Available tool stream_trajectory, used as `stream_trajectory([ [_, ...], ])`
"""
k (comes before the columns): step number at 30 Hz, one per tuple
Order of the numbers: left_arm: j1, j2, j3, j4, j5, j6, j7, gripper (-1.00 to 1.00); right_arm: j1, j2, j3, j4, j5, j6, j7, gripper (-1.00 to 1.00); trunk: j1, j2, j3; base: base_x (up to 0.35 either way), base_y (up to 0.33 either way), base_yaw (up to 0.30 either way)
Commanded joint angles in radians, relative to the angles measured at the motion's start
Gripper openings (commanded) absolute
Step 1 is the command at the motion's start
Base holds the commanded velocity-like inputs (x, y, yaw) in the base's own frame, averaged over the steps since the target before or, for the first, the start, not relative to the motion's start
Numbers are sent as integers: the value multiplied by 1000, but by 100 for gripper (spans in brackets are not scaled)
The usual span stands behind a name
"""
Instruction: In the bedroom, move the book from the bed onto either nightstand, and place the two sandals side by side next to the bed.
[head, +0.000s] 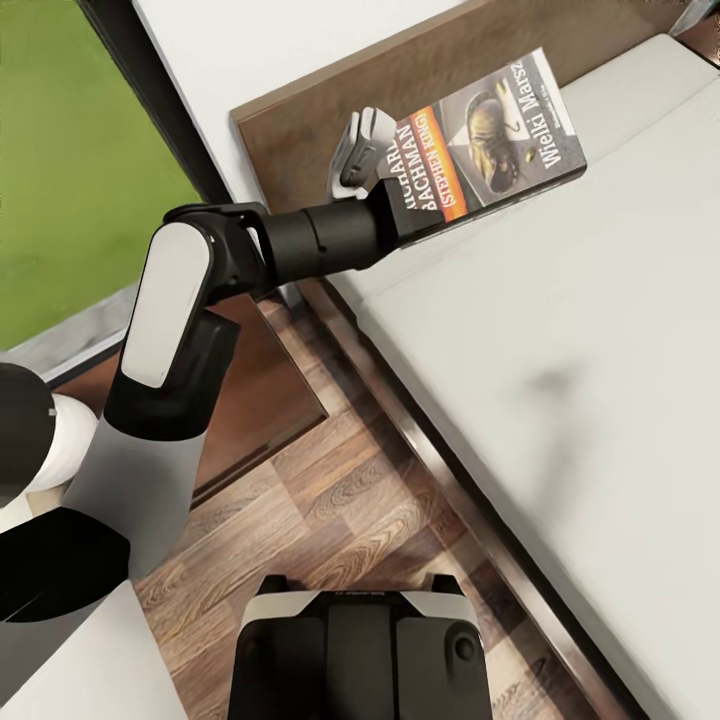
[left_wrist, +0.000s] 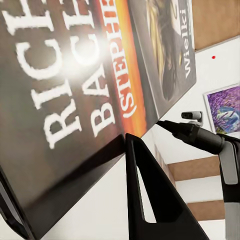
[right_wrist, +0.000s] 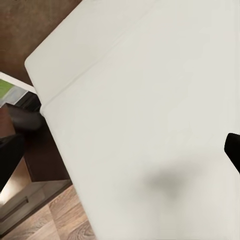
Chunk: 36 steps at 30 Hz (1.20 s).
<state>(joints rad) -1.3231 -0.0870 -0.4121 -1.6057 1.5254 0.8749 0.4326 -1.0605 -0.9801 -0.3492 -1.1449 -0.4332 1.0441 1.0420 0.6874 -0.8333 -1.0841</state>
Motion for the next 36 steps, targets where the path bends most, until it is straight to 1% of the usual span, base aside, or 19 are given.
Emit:
stream_trajectory([
  [1, 0, 1, 1, -1, 12, 1, 10, -100, -1, 0, 0, 0, 4, 3, 6, 100, 0, -1, 1, -2, 0, 0],
  [9, 3, 4, -1, 0, 20, 2, 16, -100, 0, 6, 2, -1, 4, 3, 6, 100, 0, -1, 14, -26, 0, 0],
  [15, 4, 5, -3, 0, 22, 2, 18, -100, 1, 19, 3, -1, 4, 3, 6, 100, 0, -1, 24, -188, 0, 0],
  [23, 5, 4, -20, 0, 21, 2, 21, -100, 3, 40, 5, -1, 5, 3, 5, 100, 0, -1, 37, -269, 0, 0],
  [29, 4, 1, -26, -1, 21, 2, 21, -100, 4, 46, 6, -1, 5, 3, 5, 100, 0, -1, 47, -156, 0, 0],
  [36, -1, -3, -35, 0, 24, 3, 32, -100, 6, 51, 6, -6, 5, 3, 6, 100, 0, -1, 57, -62, 0, 7],
])
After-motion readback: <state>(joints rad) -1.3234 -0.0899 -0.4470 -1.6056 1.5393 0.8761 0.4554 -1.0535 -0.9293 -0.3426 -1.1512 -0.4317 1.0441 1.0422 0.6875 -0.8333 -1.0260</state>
